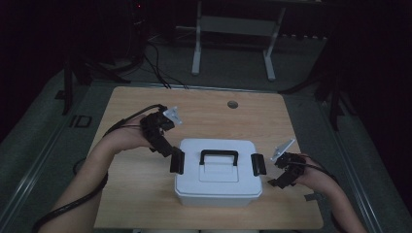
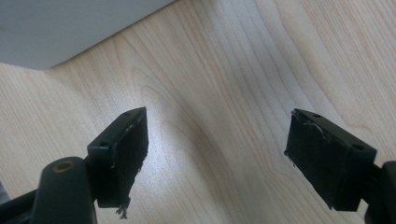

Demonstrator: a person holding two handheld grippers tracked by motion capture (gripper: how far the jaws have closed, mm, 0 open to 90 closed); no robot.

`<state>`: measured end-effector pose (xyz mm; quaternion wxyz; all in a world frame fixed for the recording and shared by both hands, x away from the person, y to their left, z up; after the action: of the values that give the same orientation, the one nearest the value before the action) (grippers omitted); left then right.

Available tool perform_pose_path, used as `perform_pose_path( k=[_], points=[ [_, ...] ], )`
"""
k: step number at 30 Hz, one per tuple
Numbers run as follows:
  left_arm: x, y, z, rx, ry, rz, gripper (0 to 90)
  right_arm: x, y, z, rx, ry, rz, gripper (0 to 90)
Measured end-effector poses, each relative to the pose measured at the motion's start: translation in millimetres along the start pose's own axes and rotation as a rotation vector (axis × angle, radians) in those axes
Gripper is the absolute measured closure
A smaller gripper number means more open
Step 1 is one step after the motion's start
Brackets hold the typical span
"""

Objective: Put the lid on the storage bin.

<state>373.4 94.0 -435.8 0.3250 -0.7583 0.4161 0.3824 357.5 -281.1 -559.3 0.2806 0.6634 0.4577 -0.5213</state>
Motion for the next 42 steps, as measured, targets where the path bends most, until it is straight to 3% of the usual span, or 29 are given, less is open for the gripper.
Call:
perform_pose_path(
  k=[4, 10, 11, 17, 22, 23, 32, 37, 42],
  points=[
    [-2.5, -6.0, 21.0, -0.054, 0.013, -0.016, 12.3, 1.1, 0.7, 1.5, 0.007, 0.001, 0.004, 20.6],
    [2.4, -9.9, 48.0, -0.101, 0.013, -0.018, 12.3, 3.4, 1.7, 2.9, 0.019, 0.007, 0.007, 20.6],
    [5.0, -12.8, 62.4, -0.131, 0.01, -0.026, 12.3, 3.8, 1.7, 3.1, 0.019, 0.008, 0.006, 20.6],
    [12.0, -16.2, 88.9, -0.206, 0.038, -0.034, 12.3, 5.8, 3.9, 5.0, 0.044, 0.015, 0.014, 20.2],
    [15.7, -18.1, 103.7, -0.239, 0.048, -0.05, 12.3, 7.6, 4.4, 6.0, 0.051, 0.025, 0.013, 20.1],
    [17.7, -18.0, 111.8, -0.272, 0.067, -0.049, 12.3, 8.2, 4.9, 6.1, 0.051, 0.029, 0.015, 20.1],
    [31.0, -14.2, 142.9, -0.339, 0.074, -0.078, 12.3, 14.1, 7.3, 11.8, 0.082, 0.054, 0.022, 20.2],
    [38.1, -10.0, 159.9, -0.383, 0.079, -0.085, 12.3, 14.3, 11.2, 16.2, 0.106, 0.066, 0.05, 20.1],
    [39.6, -7.8, 172.6, -0.402, 0.09, -0.118, 12.3, 13.4, 15.5, 19.6, 0.136, 0.093, 0.067, 20.1]
  ],
)
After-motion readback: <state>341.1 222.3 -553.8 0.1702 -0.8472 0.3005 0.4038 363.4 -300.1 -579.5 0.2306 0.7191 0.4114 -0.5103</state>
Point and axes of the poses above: each handheld gripper's, and its own axes: x roughly forward along the jaws, z roughly out of its underside, y roughly to its right, the point moved 8 cm from there along x, roughly forward along the jaws, and after that the axes turned 7 degrees about -z, right-handed, at the moved point
